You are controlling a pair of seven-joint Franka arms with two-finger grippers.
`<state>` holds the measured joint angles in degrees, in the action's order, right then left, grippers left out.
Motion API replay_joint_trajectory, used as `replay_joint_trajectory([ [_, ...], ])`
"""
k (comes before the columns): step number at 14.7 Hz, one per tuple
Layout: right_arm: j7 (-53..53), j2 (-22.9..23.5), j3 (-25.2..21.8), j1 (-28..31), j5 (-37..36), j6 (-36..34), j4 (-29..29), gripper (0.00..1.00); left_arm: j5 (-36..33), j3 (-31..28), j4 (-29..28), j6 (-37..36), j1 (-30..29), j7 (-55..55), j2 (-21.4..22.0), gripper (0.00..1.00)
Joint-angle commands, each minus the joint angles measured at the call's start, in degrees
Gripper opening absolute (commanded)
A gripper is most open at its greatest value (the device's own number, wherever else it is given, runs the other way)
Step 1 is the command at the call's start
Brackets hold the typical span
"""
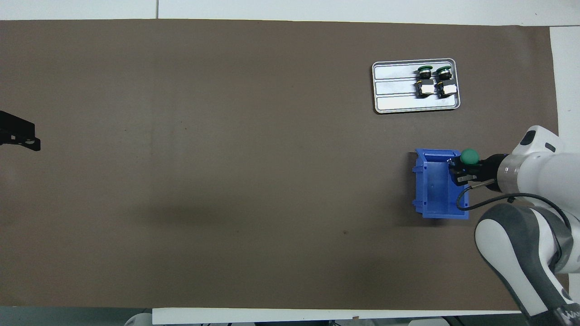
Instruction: Place and press button with both arms
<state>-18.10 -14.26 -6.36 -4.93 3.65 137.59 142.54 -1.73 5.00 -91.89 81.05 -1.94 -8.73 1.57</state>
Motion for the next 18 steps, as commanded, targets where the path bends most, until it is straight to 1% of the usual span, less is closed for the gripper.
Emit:
replay_joint_trajectory([
  [1, -0.62, 0.46, 0.3, 0.27, 1.28, 5.22, 4.84, 0.03, 0.41, 0.71, 2.16, -0.54, -0.61, 0.82, -1.05, 1.0],
  [4, -0.18, 0.72, 0.21, 0.09, 1.28, 5.32, 5.2, 0.08, 0.41, 0.71, 2.07, -1.42, 0.17, 0.82, -0.43, 1.0],
  [5, -0.09, 0.9, 0.21, -0.08, 1.28, 5.32, 5.47, 0.13, 0.32, 0.71, 1.46, -1.68, 0.53, 0.82, 0.0, 1.0],
  [6, -0.18, 0.99, 0.3, -0.08, 1.28, 5.06, 5.29, 0.2, 0.41, 0.71, 1.37, -1.94, 0.62, 0.91, 0.1, 1.0],
  [8, 0.17, 1.51, 0.3, -0.43, 1.19, 4.71, 4.42, 0.57, 0.41, 0.8, 0.67, -2.03, 0.62, 1.0, 0.71, 1.0],
  [9, 0.08, 1.51, 0.3, -0.61, 1.19, 4.18, 2.93, 0.87, 0.41, 0.8, 0.4, -2.12, 0.62, 1.0, 0.89, 1.0],
  [10, 0.08, 1.43, 0.3, -1.22, 1.19, 2.17, 1.09, 0.99, 0.41, 0.8, 0.31, -2.91, 0.62, 0.91, 0.98, 1.0],
  [13, 0.17, 1.25, 0.3, -1.32, 1.19, -7.75, -6.46, 0.99, 0.41, 0.8, 0.31, -3.18, 0.62, 0.91, 1.06, 1.0],
  [16, 0.17, 1.25, 0.21, -0.61, 1.1, -18.37, -15.59, 0.99, 0.41, 0.71, 0.31, -3.0, 0.62, 0.56, 1.06, 1.0],
  [18, 0.17, 1.34, 0.12, 1.14, 1.01, -24.8, -21.66, 0.99, 0.41, 0.62, 0.31, -2.74, 0.36, 0.47, 0.98, 1.0],
])
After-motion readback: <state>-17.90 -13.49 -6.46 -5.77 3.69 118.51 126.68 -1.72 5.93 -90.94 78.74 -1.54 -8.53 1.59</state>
